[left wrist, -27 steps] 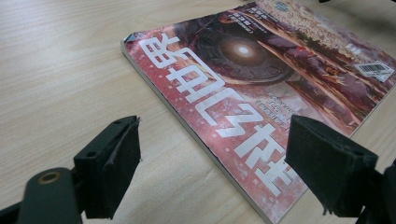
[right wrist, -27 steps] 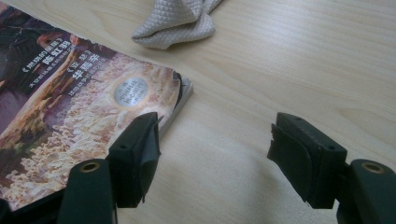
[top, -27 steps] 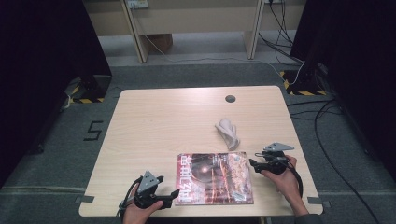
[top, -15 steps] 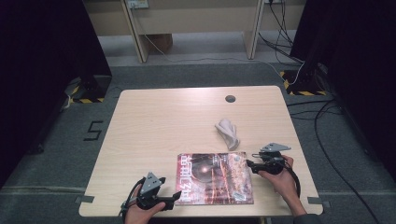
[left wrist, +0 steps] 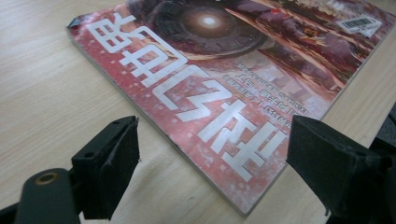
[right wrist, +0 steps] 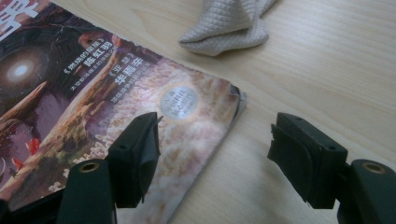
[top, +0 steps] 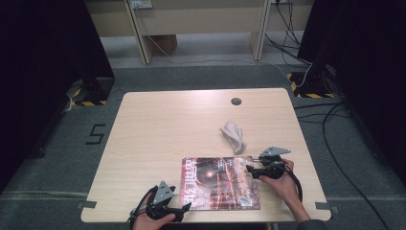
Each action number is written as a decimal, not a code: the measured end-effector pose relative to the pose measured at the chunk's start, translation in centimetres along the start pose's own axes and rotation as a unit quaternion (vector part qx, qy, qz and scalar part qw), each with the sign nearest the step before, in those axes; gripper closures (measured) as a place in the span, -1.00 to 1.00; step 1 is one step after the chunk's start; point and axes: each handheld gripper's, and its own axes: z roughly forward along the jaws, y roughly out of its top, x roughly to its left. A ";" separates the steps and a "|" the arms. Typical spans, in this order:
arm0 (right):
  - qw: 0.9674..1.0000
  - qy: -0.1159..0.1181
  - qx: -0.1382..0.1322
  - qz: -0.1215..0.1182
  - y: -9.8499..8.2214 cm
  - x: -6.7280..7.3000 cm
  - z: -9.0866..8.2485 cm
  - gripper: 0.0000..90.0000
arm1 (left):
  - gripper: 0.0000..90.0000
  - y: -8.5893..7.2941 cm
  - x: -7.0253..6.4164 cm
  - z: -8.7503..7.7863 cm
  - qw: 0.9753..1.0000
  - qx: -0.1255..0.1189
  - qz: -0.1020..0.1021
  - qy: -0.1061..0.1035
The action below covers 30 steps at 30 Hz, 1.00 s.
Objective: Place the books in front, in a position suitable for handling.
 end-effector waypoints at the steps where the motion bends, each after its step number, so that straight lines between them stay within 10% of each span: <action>1: 1.000 0.000 0.000 -0.004 0.1 0.1 0.2 -0.28 | -0.63 0.0 -0.3 0.1 1.000 0.002 0.004 -0.004; 17: 1.000 0.010 -0.010 -0.003 1.6 0.4 2.6 -0.29 | -0.61 0.6 -1.6 0.5 0.999 -0.019 0.025 -0.007; 30: 1.000 0.005 -0.003 -0.015 1.9 0.8 3.0 -0.31 | -0.58 0.4 -2.5 2.2 0.999 0.017 0.051 0.005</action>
